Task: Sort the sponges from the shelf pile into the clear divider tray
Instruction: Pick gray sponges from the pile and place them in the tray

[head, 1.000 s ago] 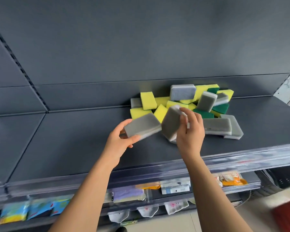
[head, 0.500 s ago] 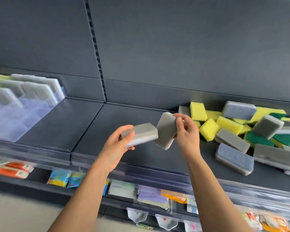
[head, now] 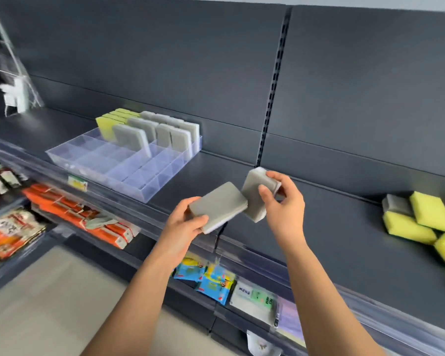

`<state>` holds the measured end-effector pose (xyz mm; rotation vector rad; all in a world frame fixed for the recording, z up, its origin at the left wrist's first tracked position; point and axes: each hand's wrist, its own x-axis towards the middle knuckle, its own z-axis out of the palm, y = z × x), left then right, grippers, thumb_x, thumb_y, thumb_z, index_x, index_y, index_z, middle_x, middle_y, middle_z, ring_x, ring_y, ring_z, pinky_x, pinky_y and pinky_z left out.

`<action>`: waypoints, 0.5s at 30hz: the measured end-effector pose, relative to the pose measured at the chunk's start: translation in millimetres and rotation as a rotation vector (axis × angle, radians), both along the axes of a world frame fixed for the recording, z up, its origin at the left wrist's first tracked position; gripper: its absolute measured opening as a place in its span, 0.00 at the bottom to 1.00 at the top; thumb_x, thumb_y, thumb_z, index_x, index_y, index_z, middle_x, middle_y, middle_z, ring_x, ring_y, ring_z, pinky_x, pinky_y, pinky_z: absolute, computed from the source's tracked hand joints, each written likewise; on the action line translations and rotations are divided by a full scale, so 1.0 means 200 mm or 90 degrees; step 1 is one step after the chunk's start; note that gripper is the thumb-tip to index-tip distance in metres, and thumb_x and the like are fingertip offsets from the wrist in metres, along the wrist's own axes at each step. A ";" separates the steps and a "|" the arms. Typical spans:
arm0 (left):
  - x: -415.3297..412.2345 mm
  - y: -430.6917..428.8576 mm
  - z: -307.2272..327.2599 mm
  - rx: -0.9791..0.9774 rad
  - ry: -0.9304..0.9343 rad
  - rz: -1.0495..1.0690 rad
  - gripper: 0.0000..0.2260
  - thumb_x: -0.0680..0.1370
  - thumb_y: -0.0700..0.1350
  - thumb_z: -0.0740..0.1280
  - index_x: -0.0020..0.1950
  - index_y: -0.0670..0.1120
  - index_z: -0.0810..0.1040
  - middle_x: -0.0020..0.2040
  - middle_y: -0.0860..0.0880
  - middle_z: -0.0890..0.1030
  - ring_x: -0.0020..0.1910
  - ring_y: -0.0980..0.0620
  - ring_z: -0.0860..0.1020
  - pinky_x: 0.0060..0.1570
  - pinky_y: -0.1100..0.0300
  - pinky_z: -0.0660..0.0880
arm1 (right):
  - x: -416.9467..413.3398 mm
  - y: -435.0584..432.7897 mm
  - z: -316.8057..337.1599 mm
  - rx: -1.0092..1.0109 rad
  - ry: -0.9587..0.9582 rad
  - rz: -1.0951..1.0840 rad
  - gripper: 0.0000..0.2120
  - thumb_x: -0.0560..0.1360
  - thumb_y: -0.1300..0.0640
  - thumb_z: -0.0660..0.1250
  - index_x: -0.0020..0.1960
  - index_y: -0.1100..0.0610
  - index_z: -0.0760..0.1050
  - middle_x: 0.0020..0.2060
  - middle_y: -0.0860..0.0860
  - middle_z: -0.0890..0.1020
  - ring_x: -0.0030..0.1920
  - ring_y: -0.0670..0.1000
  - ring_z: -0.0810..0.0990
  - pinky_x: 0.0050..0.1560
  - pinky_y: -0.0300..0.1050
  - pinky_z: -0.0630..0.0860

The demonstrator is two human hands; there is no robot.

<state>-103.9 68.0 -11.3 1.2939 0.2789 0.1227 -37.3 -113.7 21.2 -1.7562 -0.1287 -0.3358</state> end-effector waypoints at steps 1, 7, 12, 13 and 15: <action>-0.01 0.08 0.00 0.004 -0.005 0.007 0.18 0.75 0.30 0.63 0.60 0.48 0.74 0.56 0.44 0.77 0.57 0.48 0.76 0.48 0.60 0.75 | 0.00 0.08 0.00 0.006 -0.008 0.004 0.12 0.74 0.61 0.68 0.52 0.46 0.77 0.45 0.47 0.80 0.42 0.50 0.76 0.41 0.32 0.72; -0.07 0.51 0.03 0.024 -0.016 0.074 0.17 0.78 0.34 0.62 0.55 0.57 0.77 0.57 0.48 0.73 0.55 0.48 0.75 0.44 0.49 0.80 | 0.00 0.53 -0.03 0.010 -0.041 0.044 0.12 0.75 0.61 0.67 0.54 0.47 0.76 0.48 0.43 0.80 0.42 0.47 0.76 0.42 0.28 0.70; -0.05 0.80 0.03 0.108 -0.026 0.154 0.21 0.79 0.35 0.60 0.64 0.59 0.69 0.60 0.50 0.72 0.52 0.50 0.75 0.37 0.62 0.77 | 0.03 0.83 -0.02 -0.004 -0.054 0.091 0.11 0.75 0.60 0.66 0.53 0.46 0.76 0.48 0.41 0.79 0.44 0.45 0.76 0.45 0.31 0.71; -0.05 0.85 0.03 0.130 -0.023 0.178 0.21 0.79 0.35 0.60 0.66 0.57 0.67 0.61 0.50 0.72 0.52 0.51 0.74 0.37 0.63 0.76 | 0.04 0.88 -0.03 -0.008 -0.056 0.099 0.11 0.75 0.60 0.66 0.53 0.46 0.76 0.49 0.42 0.80 0.46 0.45 0.76 0.47 0.33 0.71; -0.03 0.95 0.02 0.158 -0.019 0.230 0.17 0.79 0.37 0.61 0.66 0.51 0.65 0.62 0.49 0.73 0.52 0.51 0.74 0.38 0.62 0.73 | 0.07 0.98 -0.04 -0.013 -0.058 0.112 0.10 0.75 0.60 0.66 0.54 0.49 0.76 0.51 0.44 0.80 0.49 0.46 0.77 0.50 0.38 0.72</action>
